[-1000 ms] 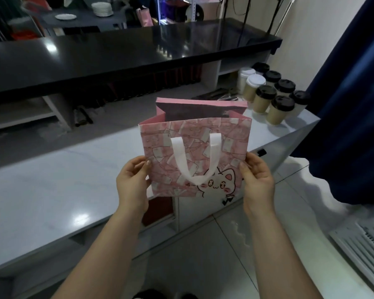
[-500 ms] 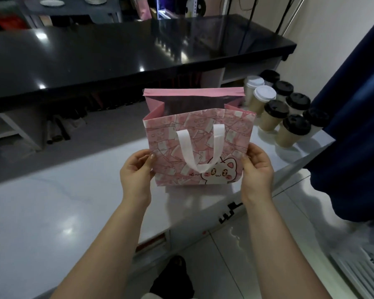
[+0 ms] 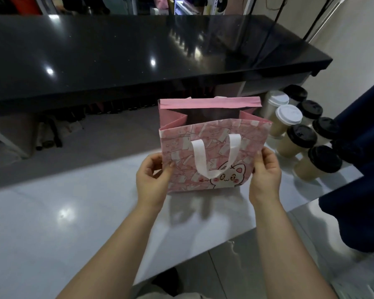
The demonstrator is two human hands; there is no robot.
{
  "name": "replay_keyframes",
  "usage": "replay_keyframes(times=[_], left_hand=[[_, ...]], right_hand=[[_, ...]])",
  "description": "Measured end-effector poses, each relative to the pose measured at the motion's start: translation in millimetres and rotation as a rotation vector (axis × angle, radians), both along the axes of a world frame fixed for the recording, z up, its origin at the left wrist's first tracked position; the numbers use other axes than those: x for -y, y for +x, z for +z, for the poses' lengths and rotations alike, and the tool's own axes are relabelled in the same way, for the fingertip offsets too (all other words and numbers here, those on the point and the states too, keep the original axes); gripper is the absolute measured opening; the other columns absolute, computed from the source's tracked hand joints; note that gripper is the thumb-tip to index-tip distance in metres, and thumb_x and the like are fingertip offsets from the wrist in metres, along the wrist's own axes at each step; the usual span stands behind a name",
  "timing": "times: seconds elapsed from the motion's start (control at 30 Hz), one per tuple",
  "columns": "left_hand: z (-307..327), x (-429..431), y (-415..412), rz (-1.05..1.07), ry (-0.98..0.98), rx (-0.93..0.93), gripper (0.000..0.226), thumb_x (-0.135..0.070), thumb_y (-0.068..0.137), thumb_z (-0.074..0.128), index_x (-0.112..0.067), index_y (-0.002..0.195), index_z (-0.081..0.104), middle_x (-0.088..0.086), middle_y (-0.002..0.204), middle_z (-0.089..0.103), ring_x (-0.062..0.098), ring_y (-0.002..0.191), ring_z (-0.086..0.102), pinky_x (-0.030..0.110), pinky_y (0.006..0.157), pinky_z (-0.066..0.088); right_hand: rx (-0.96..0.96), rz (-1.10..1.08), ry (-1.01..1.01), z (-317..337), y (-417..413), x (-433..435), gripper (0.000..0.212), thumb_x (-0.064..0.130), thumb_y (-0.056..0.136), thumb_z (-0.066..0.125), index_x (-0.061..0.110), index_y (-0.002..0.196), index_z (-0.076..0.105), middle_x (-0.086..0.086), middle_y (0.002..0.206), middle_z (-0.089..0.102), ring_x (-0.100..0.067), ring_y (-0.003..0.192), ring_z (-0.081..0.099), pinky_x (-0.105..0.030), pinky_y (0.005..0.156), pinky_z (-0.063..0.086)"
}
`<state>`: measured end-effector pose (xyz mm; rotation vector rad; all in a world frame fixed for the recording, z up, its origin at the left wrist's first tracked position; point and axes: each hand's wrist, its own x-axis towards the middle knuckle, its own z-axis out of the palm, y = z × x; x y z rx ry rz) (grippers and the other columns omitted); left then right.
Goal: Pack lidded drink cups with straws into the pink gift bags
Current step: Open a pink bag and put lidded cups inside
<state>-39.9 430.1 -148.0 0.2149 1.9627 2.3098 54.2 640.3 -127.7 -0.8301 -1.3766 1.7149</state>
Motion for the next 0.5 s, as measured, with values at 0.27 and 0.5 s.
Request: replay_keyframes(times=[0.27,0.5], left_hand=[[0,-11,33,0.140,-0.201,-0.047,0.020,-0.015,0.084,0.075,-0.025,0.099,0.066,-0.010,0.094,0.071,0.009,0.084,0.066,0.029,0.075,0.059],[-10,-39,100,0.446,-0.359,0.046,0.047,-0.036,0.081,0.078,-0.047,0.116,0.049,-0.026,0.116,0.055,-0.007,0.104,0.054,0.016,0.079,0.046]], right_hand=[[0.046,0.177,0.168,-8,4,-34,0.029,0.016,0.099,0.053,0.042,0.094,0.066,0.020,0.097,0.071,0.002,0.091,0.066,-0.013,0.072,0.052],[0.118,0.463,0.307,-5,27,-78,0.019,0.023,0.091,0.067,0.035,0.105,0.062,0.016,0.101,0.069,0.002,0.089,0.063,-0.012,0.073,0.050]])
